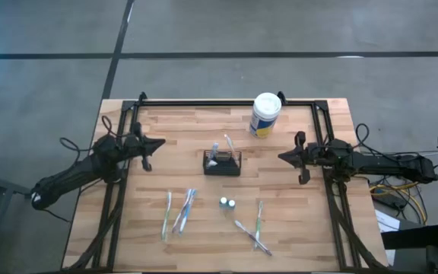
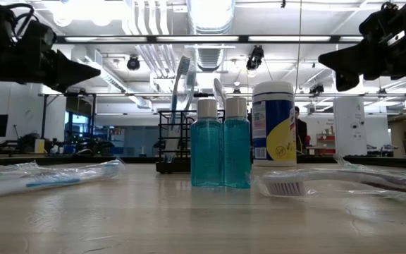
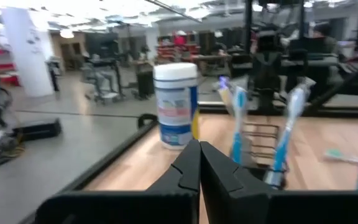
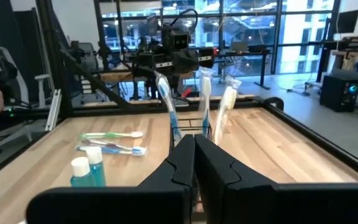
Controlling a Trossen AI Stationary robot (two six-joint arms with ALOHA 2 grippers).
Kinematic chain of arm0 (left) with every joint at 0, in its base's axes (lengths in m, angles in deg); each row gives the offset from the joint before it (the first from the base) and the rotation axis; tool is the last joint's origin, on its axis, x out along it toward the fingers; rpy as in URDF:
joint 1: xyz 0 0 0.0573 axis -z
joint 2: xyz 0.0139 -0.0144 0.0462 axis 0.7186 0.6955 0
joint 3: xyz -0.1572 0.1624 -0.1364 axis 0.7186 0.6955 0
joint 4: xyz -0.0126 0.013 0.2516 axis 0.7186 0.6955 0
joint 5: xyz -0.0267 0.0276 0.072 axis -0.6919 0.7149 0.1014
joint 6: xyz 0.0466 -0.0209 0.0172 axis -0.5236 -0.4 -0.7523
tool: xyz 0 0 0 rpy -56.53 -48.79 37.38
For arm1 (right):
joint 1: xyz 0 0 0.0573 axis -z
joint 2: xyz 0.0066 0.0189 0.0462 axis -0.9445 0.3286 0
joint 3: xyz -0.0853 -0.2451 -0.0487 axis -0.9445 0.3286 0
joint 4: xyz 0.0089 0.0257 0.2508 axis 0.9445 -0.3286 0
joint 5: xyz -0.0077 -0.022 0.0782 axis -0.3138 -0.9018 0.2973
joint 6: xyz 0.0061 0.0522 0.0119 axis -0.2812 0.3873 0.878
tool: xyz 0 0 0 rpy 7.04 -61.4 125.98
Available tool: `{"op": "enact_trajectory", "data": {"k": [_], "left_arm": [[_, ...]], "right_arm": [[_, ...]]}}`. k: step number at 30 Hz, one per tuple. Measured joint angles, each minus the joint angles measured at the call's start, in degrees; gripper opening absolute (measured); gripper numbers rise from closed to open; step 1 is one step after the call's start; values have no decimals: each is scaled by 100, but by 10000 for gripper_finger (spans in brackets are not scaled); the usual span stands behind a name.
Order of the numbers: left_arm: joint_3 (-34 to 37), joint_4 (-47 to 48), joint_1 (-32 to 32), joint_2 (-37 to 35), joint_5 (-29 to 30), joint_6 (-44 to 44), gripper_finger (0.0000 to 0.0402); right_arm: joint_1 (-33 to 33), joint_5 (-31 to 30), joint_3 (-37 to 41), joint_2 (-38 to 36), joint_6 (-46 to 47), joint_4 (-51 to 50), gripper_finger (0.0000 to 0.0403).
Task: Pick & Place toothbrushing station
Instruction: Put the purple toothbrush into the black wire organizer
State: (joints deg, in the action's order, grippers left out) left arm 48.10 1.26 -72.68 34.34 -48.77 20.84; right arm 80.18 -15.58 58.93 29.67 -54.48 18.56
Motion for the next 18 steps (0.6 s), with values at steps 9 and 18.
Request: {"op": "enact_trajectory", "data": {"k": [9,18], "left_arm": [[0,0,0,0,55,-177,8],[-11,-41,0,-5,53,132,13]], "right_arm": [[0,2,0,29,55,-54,8],[-1403,-475,-1480,924,910,-1447,8]]}}
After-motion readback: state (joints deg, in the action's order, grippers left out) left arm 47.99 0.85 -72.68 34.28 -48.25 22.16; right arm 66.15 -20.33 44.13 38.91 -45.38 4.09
